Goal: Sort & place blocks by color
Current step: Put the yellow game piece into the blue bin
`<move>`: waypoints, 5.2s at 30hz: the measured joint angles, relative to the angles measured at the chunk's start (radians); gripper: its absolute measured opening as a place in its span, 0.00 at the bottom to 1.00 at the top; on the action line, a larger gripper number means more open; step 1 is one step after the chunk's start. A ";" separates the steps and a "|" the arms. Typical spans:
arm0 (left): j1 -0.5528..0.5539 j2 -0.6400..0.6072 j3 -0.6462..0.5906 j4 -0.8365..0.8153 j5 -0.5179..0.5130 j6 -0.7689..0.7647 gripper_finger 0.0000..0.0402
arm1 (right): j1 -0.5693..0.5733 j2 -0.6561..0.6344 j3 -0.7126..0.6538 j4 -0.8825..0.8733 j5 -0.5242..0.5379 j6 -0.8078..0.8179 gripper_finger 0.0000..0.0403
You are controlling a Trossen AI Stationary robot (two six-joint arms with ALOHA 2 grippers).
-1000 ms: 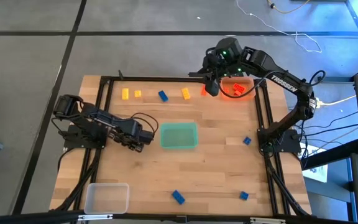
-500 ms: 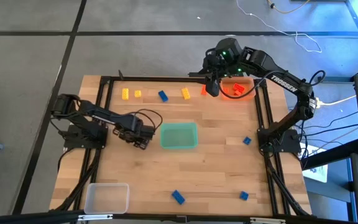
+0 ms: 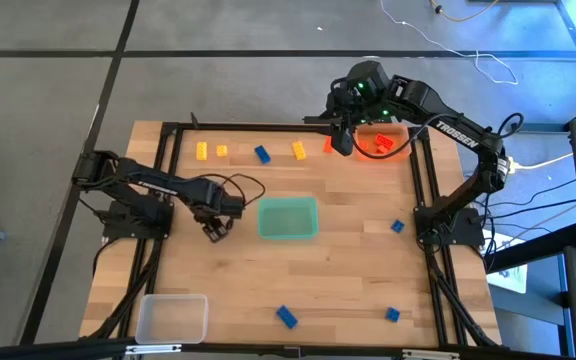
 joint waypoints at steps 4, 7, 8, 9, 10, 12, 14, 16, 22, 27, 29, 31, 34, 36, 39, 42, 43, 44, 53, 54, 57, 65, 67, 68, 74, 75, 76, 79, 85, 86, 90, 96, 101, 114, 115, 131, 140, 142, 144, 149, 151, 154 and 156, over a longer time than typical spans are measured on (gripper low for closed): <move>0.016 0.000 0.000 -0.011 -0.038 0.157 0.51 | 0.000 0.000 0.000 0.000 0.000 0.000 0.49; 0.038 0.000 0.000 -0.016 -0.051 0.232 0.51 | 0.000 0.000 0.000 0.000 0.000 0.001 0.49; 0.047 0.000 0.000 -0.019 -0.050 0.257 0.51 | 0.000 0.000 0.000 -0.001 0.000 0.002 0.49; 0.054 0.000 0.000 -0.019 -0.050 0.284 0.51 | 0.000 0.000 0.000 -0.001 0.000 0.002 0.49; 0.059 0.000 0.000 -0.016 -0.051 0.310 0.51 | 0.000 0.000 0.000 -0.002 0.000 0.002 0.49; 0.070 0.000 0.000 -0.012 -0.049 0.349 0.51 | 0.000 0.000 0.000 -0.002 0.000 0.009 0.49; 0.079 0.000 0.000 -0.012 -0.022 0.386 0.51 | 0.000 0.000 0.000 -0.002 0.000 0.024 0.49; 0.088 0.000 0.000 -0.012 0.019 0.429 0.51 | 0.000 0.000 0.000 -0.002 0.000 0.026 0.49; 0.092 0.001 0.000 0.010 0.047 0.478 0.51 | 0.000 0.000 0.000 -0.002 0.000 0.026 0.49; 0.092 0.001 0.000 0.051 0.087 0.482 0.51 | 0.000 0.000 0.000 -0.002 0.000 0.026 0.49; 0.092 0.001 0.000 0.060 0.075 0.481 0.51 | -0.001 0.000 0.000 -0.002 0.000 0.025 0.49; 0.092 0.001 0.000 0.061 0.062 0.480 0.51 | -0.001 0.000 0.000 -0.002 0.000 0.025 0.49; 0.092 0.002 0.000 0.062 0.062 0.479 0.51 | -0.001 0.000 0.000 -0.002 0.000 0.024 0.49; 0.092 0.018 0.000 0.068 0.063 0.478 0.51 | -0.001 0.000 0.000 -0.002 0.000 0.024 0.49; 0.092 0.039 0.000 0.072 0.063 0.478 0.51 | -0.001 0.000 0.000 -0.002 0.000 0.023 0.49; 0.092 0.075 0.000 0.074 0.064 0.482 0.51 | -0.001 0.000 0.000 -0.002 0.000 0.022 0.49; 0.092 0.085 0.000 0.074 0.064 0.482 0.51 | -0.001 0.000 0.000 -0.003 0.000 0.022 0.49; 0.092 0.096 0.000 0.074 0.064 0.484 0.51 | -0.001 0.000 0.000 -0.003 0.000 0.022 0.49; 0.092 0.137 0.000 0.125 0.062 0.504 0.51 | -0.001 0.000 0.000 -0.003 0.000 0.022 0.49; 0.092 0.137 0.000 0.133 0.059 0.504 0.51 | -0.001 0.000 0.000 -0.003 0.000 0.022 0.49; 0.092 0.137 0.000 0.141 0.054 0.504 0.51 | -0.001 0.000 0.000 -0.003 0.000 0.022 0.49; 0.091 0.136 0.000 0.145 0.049 0.504 0.35 | -0.001 0.000 0.000 -0.003 0.000 0.022 0.49; 0.092 0.135 0.000 0.145 0.064 0.498 0.32 | -0.001 0.000 0.000 -0.003 0.000 0.022 0.49; 0.092 0.135 0.000 0.145 0.071 0.495 0.32 | -0.001 0.000 0.000 -0.003 0.000 0.022 0.49; 0.092 0.136 0.032 0.106 0.120 0.470 0.32 | -0.001 0.000 0.000 -0.003 0.000 0.009 0.49; 0.091 0.136 0.050 0.090 0.125 0.471 0.32 | -0.001 0.000 0.000 -0.003 0.000 0.000 0.49; 0.091 0.136 0.071 0.074 0.132 0.473 0.32 | -0.001 0.000 0.000 -0.003 0.000 -0.005 0.49; 0.092 0.136 0.154 0.026 0.135 0.496 0.32 | -0.001 0.000 0.000 -0.020 0.000 -0.031 0.49; 0.117 0.136 0.370 -0.093 0.084 0.584 0.32 | -0.014 0.000 0.000 -0.112 0.001 -0.104 0.49; 0.128 0.136 0.406 -0.107 0.084 0.605 0.32 | -0.020 0.000 0.000 -0.122 0.002 -0.114 0.49; 0.186 0.136 0.561 -0.181 0.060 0.644 0.32 | -0.050 0.000 0.000 -0.148 0.003 -0.162 0.49; 0.248 0.137 0.735 -0.182 0.055 0.661 0.32 | -0.132 -0.005 0.000 -0.131 0.003 -0.200 0.49; 0.238 0.202 0.835 -0.173 0.064 0.657 0.32 | -0.213 -0.015 0.000 -0.131 0.003 -0.198 0.49; 0.215 0.464 0.934 -0.040 0.192 0.662 0.32 | -0.332 -0.016 0.000 -0.130 0.001 -0.153 0.49; 0.211 0.482 0.934 -0.030 0.208 0.664 0.32 | -0.333 -0.016 0.000 -0.129 0.001 -0.150 0.49; 0.182 0.675 0.934 0.014 0.352 0.715 0.32 | -0.333 -0.016 0.000 -0.129 0.000 -0.128 0.49; 0.185 0.671 0.934 0.036 0.301 0.714 0.48 | -0.333 -0.016 0.000 -0.129 0.000 -0.130 0.49; 0.184 0.671 0.934 0.036 0.300 0.714 0.49 | -0.333 -0.016 0.000 -0.129 0.000 -0.130 0.49; 0.183 0.671 0.934 0.036 0.300 0.714 0.50 | -0.333 -0.016 0.000 -0.129 0.000 -0.130 0.49; 0.184 0.671 0.934 0.037 0.298 0.715 0.50 | -0.333 -0.016 0.000 -0.129 0.000 -0.130 0.49; 0.184 0.671 0.934 0.038 0.298 0.723 0.50 | -0.333 -0.016 0.000 -0.130 0.000 -0.129 0.49; 0.179 0.671 0.933 0.043 0.288 0.733 0.50 | -0.333 -0.016 0.000 -0.130 0.000 -0.129 0.49; 0.178 0.671 0.933 0.045 0.278 0.734 0.50 | -0.333 -0.016 0.000 -0.130 0.000 -0.128 0.49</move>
